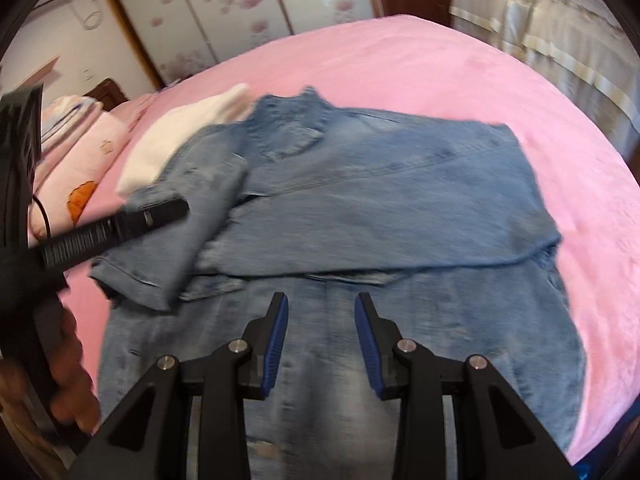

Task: Fold large clothes
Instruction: 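Fold the held sleeve across the jacket front with the left tool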

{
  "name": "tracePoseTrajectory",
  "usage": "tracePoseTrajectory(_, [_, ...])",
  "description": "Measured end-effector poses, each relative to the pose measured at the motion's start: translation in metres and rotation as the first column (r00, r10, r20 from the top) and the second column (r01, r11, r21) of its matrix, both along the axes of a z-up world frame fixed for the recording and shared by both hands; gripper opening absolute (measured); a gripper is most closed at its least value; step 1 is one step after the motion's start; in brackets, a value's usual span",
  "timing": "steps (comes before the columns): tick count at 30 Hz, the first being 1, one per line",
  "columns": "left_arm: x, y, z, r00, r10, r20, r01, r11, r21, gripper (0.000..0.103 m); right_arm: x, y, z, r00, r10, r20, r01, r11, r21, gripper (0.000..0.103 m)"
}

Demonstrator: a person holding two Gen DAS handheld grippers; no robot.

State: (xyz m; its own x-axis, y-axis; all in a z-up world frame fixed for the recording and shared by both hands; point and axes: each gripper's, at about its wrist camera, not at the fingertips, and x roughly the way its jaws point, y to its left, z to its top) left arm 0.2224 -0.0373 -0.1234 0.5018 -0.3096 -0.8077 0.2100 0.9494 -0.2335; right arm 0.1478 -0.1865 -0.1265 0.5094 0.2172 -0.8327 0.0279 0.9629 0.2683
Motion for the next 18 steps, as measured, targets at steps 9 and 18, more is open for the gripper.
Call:
tracePoseTrajectory(9, [-0.052,0.068,0.011,0.991,0.115,0.068,-0.113,0.993,-0.030,0.061,0.007,0.016,-0.009,0.996,0.085,0.008,-0.085,0.995,0.050,0.035])
tracePoseTrajectory(18, [-0.080,0.167,0.006,0.920,0.381,0.091,-0.389,0.916,0.100,0.062,0.042,0.098,0.019,0.955,0.282,0.092,-0.285,0.958,0.026,0.035])
